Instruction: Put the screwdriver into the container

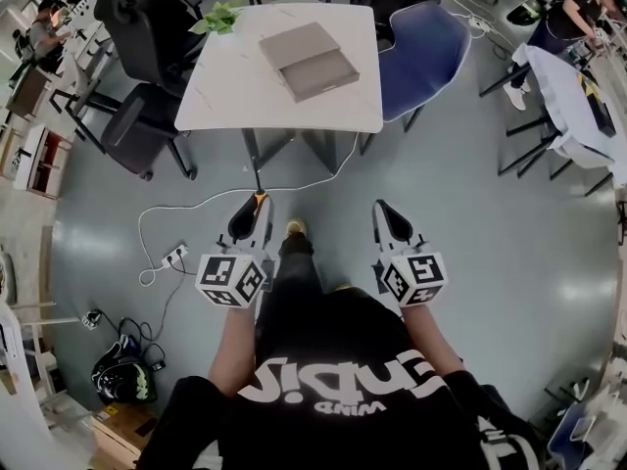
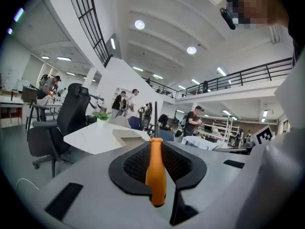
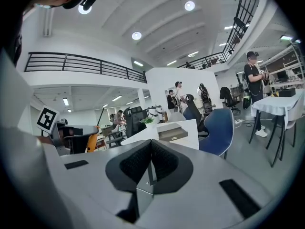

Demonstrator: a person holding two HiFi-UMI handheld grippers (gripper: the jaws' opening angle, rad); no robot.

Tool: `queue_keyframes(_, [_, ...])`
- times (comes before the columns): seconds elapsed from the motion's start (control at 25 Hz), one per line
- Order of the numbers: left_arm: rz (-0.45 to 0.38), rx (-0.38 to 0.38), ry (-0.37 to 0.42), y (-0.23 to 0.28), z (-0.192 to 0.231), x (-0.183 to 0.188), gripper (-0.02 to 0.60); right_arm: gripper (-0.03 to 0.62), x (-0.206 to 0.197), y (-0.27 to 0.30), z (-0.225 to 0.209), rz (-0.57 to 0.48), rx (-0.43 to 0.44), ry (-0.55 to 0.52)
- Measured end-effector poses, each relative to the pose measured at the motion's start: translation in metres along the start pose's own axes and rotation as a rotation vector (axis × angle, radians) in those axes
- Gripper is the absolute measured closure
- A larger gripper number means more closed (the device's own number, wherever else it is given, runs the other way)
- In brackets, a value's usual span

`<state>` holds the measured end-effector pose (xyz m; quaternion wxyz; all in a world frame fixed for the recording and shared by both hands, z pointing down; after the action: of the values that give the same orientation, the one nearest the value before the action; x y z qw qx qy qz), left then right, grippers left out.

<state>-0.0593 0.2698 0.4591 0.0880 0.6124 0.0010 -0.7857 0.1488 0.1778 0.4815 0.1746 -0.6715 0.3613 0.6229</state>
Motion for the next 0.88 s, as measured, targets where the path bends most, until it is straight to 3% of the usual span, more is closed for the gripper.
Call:
queue_keyframes(0.4, [0.005, -0.052, 0.000, 0.080, 0.022, 0.009, 0.499, 0.582, 0.020, 0.058, -0.041, -0.008, -0.034, -0.011])
queue_keyframes(0.88, [0.037, -0.144, -0.009, 0.212, 0.099, 0.054, 0.502, 0.582, 0.062, 0.182, -0.077, 0.017, -0.110, -0.002])
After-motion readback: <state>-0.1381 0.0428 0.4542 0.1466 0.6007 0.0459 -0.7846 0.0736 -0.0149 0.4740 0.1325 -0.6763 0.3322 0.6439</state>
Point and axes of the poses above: the fingertips, and each gripper's own axes: y forward along the fingers, z to its left, x out of its top, the point moved 1 cm from there along -y, backward along the fingers, and after that the axes turned 8 degrees about -x, right-handed, at the moved point
